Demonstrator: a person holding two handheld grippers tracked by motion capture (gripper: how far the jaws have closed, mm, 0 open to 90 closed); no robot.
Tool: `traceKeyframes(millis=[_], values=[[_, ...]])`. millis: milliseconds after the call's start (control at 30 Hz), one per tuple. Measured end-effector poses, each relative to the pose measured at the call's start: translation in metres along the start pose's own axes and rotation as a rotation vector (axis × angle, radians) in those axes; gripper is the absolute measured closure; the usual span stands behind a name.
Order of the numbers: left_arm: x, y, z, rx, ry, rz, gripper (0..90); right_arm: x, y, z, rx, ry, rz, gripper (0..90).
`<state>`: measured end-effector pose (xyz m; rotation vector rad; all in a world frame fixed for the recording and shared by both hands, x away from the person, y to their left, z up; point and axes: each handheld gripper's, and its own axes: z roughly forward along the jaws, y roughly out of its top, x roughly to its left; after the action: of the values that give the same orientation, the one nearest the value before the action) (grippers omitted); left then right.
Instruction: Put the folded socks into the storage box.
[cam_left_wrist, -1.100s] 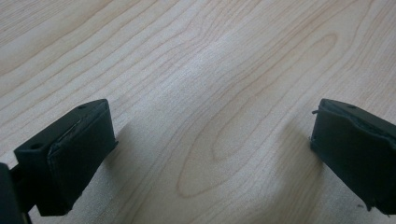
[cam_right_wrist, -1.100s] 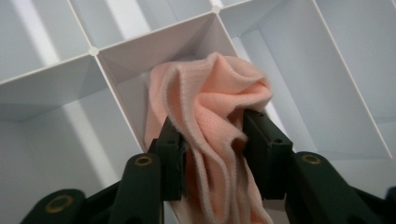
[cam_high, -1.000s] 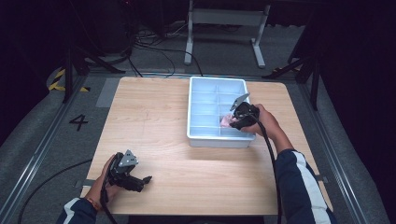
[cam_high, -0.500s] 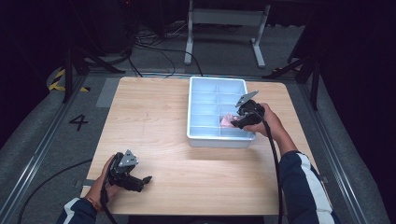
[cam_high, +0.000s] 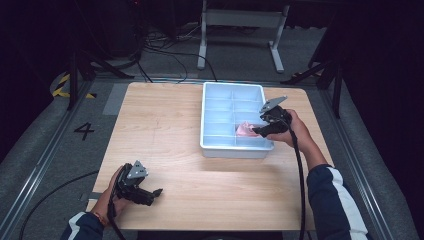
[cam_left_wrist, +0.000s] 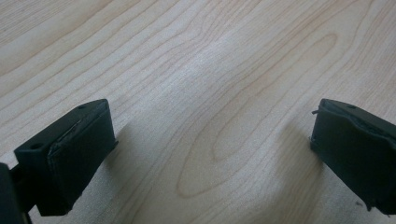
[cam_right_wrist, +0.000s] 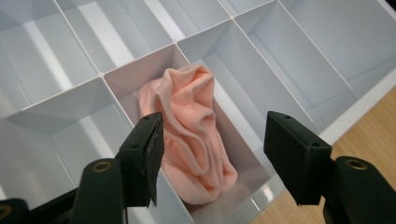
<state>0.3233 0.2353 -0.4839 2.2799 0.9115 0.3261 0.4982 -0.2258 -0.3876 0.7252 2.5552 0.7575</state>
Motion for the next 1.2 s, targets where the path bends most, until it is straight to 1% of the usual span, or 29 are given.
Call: traceKeyframes(millis=[167, 267, 300, 433, 567, 667, 833, 967, 1033, 1200], values=[[0.0, 0.0, 0.0, 0.0, 0.0, 0.0, 0.0, 0.001, -0.002, -0.01, -0.007, -0.028, 0.009, 35.1], [0.0, 0.0, 0.0, 0.0, 0.0, 0.0, 0.0, 0.002, -0.004, -0.014, -0.006, -0.034, 0.008, 35.0], [0.0, 0.0, 0.0, 0.0, 0.0, 0.0, 0.0, 0.002, -0.005, -0.016, -0.005, -0.034, 0.017, 34.4], [0.0, 0.0, 0.0, 0.0, 0.0, 0.0, 0.0, 0.002, -0.007, -0.025, -0.024, -0.038, 0.029, 33.3], [0.0, 0.0, 0.0, 0.0, 0.0, 0.0, 0.0, 0.003, -0.009, -0.032, -0.028, -0.039, 0.037, 32.5], [0.0, 0.0, 0.0, 0.0, -0.001, 0.0, 0.0, 0.006, -0.011, -0.036, -0.025, -0.053, 0.024, 32.5], [0.0, 0.0, 0.0, 0.0, 0.0, -0.001, 0.0, 0.012, -0.016, -0.041, -0.025, -0.054, 0.018, 32.2], [0.0, 0.0, 0.0, 0.0, 0.0, 0.0, 0.0, 0.015, -0.019, -0.045, -0.034, -0.045, 0.014, 32.2], [0.0, 0.0, 0.0, 0.0, 0.0, 0.0, 0.0, 0.017, -0.02, -0.048, -0.038, -0.054, 0.004, 32.2], [0.0, 0.0, 0.0, 0.0, 0.0, 0.0, 0.0, 0.022, -0.025, -0.056, -0.043, -0.05, -0.008, 32.3]])
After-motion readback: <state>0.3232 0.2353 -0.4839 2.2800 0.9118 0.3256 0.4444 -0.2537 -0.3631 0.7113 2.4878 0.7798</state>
